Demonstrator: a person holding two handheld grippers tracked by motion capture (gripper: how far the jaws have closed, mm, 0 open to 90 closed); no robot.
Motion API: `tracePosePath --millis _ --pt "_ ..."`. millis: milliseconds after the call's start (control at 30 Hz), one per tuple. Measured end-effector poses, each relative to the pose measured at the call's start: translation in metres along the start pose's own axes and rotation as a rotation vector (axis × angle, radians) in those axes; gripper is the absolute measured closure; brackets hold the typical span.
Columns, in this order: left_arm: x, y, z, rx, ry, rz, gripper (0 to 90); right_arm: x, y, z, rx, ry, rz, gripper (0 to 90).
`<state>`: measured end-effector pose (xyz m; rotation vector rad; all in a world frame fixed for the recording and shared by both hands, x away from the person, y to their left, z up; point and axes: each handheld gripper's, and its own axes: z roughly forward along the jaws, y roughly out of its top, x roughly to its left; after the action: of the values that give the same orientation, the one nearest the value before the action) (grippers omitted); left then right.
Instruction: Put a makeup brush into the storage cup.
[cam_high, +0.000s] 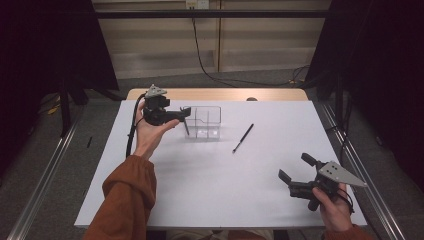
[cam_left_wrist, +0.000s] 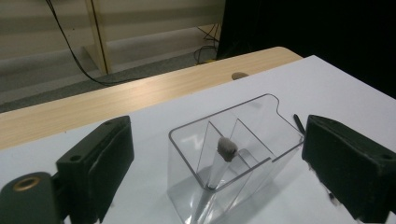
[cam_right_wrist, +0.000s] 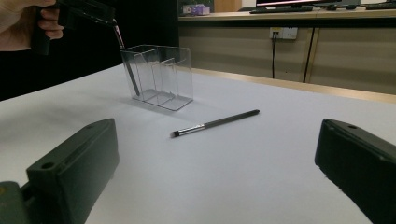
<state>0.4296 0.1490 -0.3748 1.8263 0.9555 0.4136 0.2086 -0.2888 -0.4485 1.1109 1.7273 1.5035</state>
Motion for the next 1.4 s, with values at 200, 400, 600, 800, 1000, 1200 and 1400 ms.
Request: tracePosePath --millis 200,400,600,800,1000,1200,1400 --pt "0.000 -0.002 -0.011 -0.023 -0.017 0.017 1.5 -0.001 0.000 0.000 0.001 -0.012 0.001 0.0" --pt "-0.004 -0.008 -0.023 -0.049 -0.028 0.022 1.7 -0.001 0.001 0.001 -0.002 -0.016 0.004 0.0" --pt "-0.006 -0.013 -0.036 -0.076 -0.039 0.043 1.9 -0.001 0.001 0.000 0.000 -0.015 0.002 0.0" --pt "-0.007 -0.017 -0.052 -0.115 -0.028 0.056 2.1 -0.002 0.001 0.001 0.003 -0.015 -0.002 0.0" --pt "-0.012 -0.021 -0.068 -0.159 -0.035 0.062 2.3 -0.002 0.001 0.000 0.001 -0.013 0.003 0.0" --pt "-0.011 -0.033 -0.076 -0.214 -0.028 0.056 2.4 -0.003 0.000 0.001 0.005 -0.018 -0.010 0.0" --pt "-0.014 -0.045 -0.082 -0.221 -0.035 0.067 2.4 -0.002 0.001 0.000 0.002 -0.014 -0.004 0.0"
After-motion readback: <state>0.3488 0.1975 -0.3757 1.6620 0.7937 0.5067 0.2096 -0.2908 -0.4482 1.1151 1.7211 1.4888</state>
